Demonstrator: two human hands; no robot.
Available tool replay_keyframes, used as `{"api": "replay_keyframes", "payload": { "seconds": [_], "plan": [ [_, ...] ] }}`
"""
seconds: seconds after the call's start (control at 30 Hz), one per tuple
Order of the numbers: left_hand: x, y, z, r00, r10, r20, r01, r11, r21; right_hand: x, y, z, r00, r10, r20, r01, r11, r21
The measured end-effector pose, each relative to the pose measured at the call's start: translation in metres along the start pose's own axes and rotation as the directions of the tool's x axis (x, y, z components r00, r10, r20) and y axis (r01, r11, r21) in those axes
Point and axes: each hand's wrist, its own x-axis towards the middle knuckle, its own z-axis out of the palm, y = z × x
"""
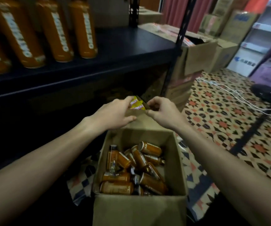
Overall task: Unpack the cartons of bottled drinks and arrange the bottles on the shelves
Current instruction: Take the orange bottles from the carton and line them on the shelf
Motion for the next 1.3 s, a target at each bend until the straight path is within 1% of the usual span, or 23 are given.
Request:
{"api": "replay_keyframes", "payload": {
  "seconds": [0.1,0.13,0.23,0.33,0.37,0.43,0.47,0.53,0.6,0.63,0.67,0.7,0.73,0.8,0.9,0.97,1.03,1.13,1.2,1.3],
  "plan": [
    [0.013,-0.003,0.039,0.995,-0.016,0.101,0.014,1.000,0.027,-0.002,0.034,0.025,0.986,0.094,0.135,-0.082,0.992,-0.095],
    [0.016,-0.003,0.051,0.988,-0.021,0.154,0.015,0.999,0.043,-0.002,0.044,0.034,0.975,0.136,0.178,-0.118,0.987,-0.108],
    [0.022,-0.001,0.077,0.943,-0.021,0.332,0.000,0.998,0.063,-0.005,0.068,0.057,0.918,0.249,0.307,-0.230,0.968,-0.097],
    [0.023,0.000,0.101,0.906,-0.004,0.423,-0.036,0.996,0.086,-0.005,0.091,0.085,0.870,0.329,0.367,-0.286,0.943,-0.168],
    [0.023,-0.001,0.108,0.897,0.003,0.442,-0.054,0.993,0.104,-0.005,0.097,0.093,0.844,0.368,0.389,-0.321,0.929,-0.184],
    [0.023,-0.005,0.121,0.867,-0.012,0.498,-0.066,0.988,0.140,-0.003,0.110,0.108,0.748,0.489,0.449,-0.463,0.869,-0.175],
    [0.023,-0.006,0.126,0.851,-0.019,0.526,-0.072,0.986,0.151,-0.002,0.116,0.113,0.689,0.552,0.470,-0.555,0.818,-0.148],
    [0.026,-0.010,0.136,0.815,-0.028,0.579,-0.080,0.984,0.159,0.003,0.129,0.125,0.596,0.642,0.483,-0.706,0.705,-0.066],
    [0.028,-0.013,0.145,0.781,-0.031,0.624,-0.092,0.982,0.165,0.006,0.143,0.139,0.527,0.698,0.485,-0.823,0.561,0.088],
    [0.029,-0.013,0.148,0.770,-0.032,0.637,-0.099,0.981,0.168,0.007,0.149,0.146,0.490,0.721,0.490,-0.869,0.450,0.206],
    [0.029,-0.015,0.151,0.758,-0.039,0.651,-0.100,0.980,0.174,0.008,0.156,0.157,0.439,0.732,0.521,-0.896,0.308,0.322],
    [0.030,-0.015,0.153,0.750,-0.042,0.660,-0.099,0.979,0.176,0.009,0.160,0.163,0.396,0.732,0.554,-0.896,0.175,0.408],
    [0.030,-0.016,0.156,0.741,-0.050,0.670,-0.095,0.980,0.178,0.010,0.162,0.169,0.360,0.727,0.585,-0.887,0.073,0.455],
    [0.030,-0.019,0.162,0.722,-0.067,0.689,-0.078,0.981,0.177,0.014,0.164,0.180,0.324,0.717,0.618,-0.855,-0.058,0.515],
    [0.028,-0.019,0.168,0.691,-0.093,0.717,-0.068,0.979,0.193,0.023,0.165,0.193,0.280,0.740,0.612,-0.768,-0.209,0.605],
    [0.026,-0.017,0.170,0.674,-0.100,0.732,-0.079,0.975,0.206,0.025,0.165,0.197,0.261,0.759,0.597,-0.719,-0.259,0.644],
    [0.026,-0.015,0.172,0.653,-0.091,0.752,-0.103,0.973,0.207,0.027,0.166,0.197,0.251,0.743,0.620,-0.727,-0.278,0.628],
    [0.017,-0.015,0.180,0.610,-0.082,0.788,-0.081,0.983,0.165,0.027,0.170,0.190,0.241,0.695,0.677,-0.806,-0.245,0.539],
    [0.013,-0.014,0.183,0.579,-0.058,0.813,-0.055,0.992,0.110,0.031,0.173,0.177,0.252,0.648,0.719,-0.848,-0.211,0.487],
    [0.002,-0.010,0.186,0.504,-0.025,0.863,-0.010,0.999,0.034,0.032,0.175,0.160,0.257,0.607,0.752,-0.891,-0.152,0.427]
  ]
}}
